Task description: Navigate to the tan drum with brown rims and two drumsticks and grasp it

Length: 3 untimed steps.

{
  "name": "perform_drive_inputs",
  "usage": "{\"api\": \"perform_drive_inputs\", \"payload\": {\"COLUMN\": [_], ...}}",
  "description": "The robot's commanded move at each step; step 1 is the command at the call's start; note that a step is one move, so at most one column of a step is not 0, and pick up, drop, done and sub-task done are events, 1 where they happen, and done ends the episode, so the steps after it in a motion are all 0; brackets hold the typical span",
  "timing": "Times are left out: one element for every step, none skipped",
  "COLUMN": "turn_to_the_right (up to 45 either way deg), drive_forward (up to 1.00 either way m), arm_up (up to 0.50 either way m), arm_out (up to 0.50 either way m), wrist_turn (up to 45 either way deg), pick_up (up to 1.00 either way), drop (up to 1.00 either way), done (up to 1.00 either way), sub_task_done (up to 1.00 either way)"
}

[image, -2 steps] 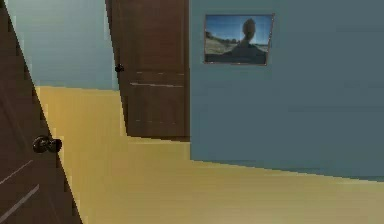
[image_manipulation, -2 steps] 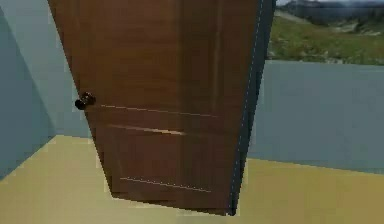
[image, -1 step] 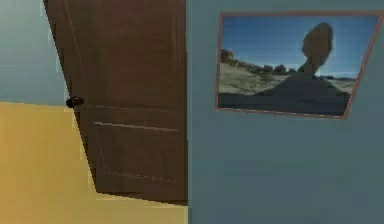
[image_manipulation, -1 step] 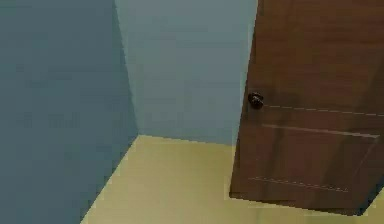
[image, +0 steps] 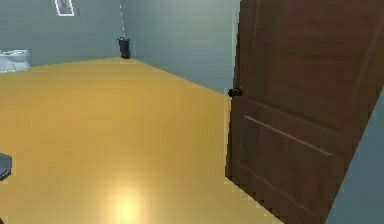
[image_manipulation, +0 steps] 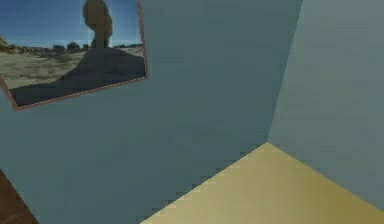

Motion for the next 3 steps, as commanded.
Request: {"api": "perform_drive_inputs", "payload": {"turn_to_the_right": [0.0, 6.0, 0.0], "drive_forward": [0.05, 0.00, 0.60], "arm_up": [0.00, 0.00, 0.00], "arm_out": [0.00, 0.00, 0.00], "wrist_turn": [0.0, 0.0, 0.0], "pick_up": [0.00, 0.00, 0.00], "drop": [0.00, 0.00, 0.00], "done": [0.00, 0.00, 0.00], "sub_task_done": [0.00, 0.00, 0.00]}}
